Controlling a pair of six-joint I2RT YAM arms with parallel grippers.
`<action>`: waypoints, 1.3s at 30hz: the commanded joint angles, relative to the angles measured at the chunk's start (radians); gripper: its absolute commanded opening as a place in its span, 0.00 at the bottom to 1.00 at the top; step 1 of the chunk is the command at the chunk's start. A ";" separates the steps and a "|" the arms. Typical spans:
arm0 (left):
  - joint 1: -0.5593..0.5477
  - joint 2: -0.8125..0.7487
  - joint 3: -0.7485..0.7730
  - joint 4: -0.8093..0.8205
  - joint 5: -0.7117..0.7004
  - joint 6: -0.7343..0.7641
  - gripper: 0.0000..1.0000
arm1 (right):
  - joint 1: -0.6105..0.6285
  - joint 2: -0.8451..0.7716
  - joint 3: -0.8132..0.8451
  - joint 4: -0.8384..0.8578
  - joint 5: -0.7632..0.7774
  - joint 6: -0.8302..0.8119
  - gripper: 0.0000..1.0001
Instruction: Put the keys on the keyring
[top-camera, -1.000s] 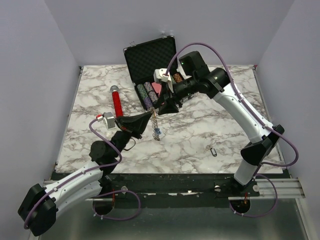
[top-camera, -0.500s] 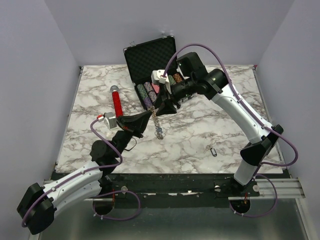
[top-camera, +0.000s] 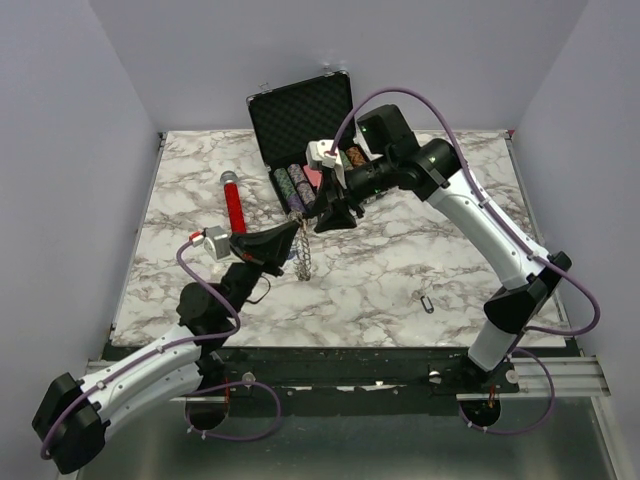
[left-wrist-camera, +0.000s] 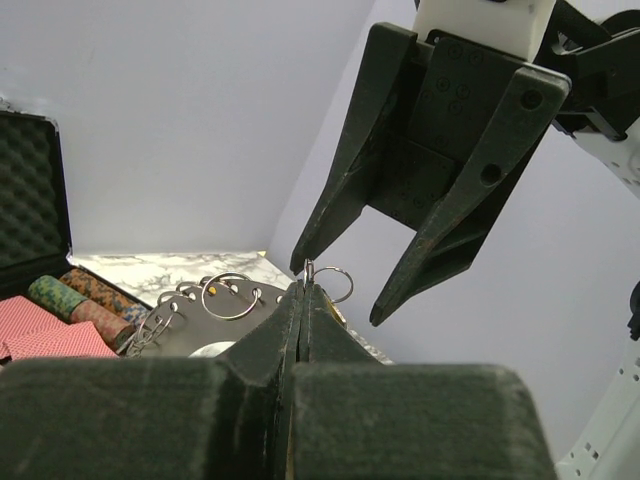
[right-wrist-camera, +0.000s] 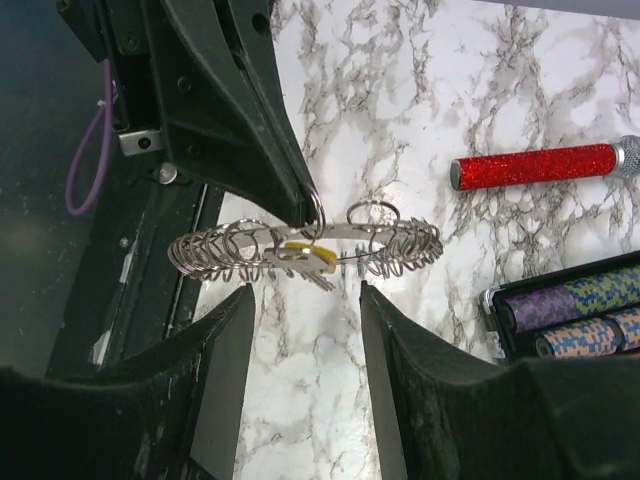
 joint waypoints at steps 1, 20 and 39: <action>-0.006 -0.072 -0.017 -0.003 -0.009 0.017 0.00 | 0.007 -0.053 -0.019 -0.026 -0.021 -0.027 0.55; -0.006 -0.198 -0.055 -0.094 0.168 0.114 0.00 | -0.023 -0.055 -0.030 0.028 -0.156 0.112 0.56; -0.004 -0.204 -0.027 -0.132 0.290 0.200 0.00 | -0.077 -0.075 -0.121 0.198 -0.279 0.356 0.52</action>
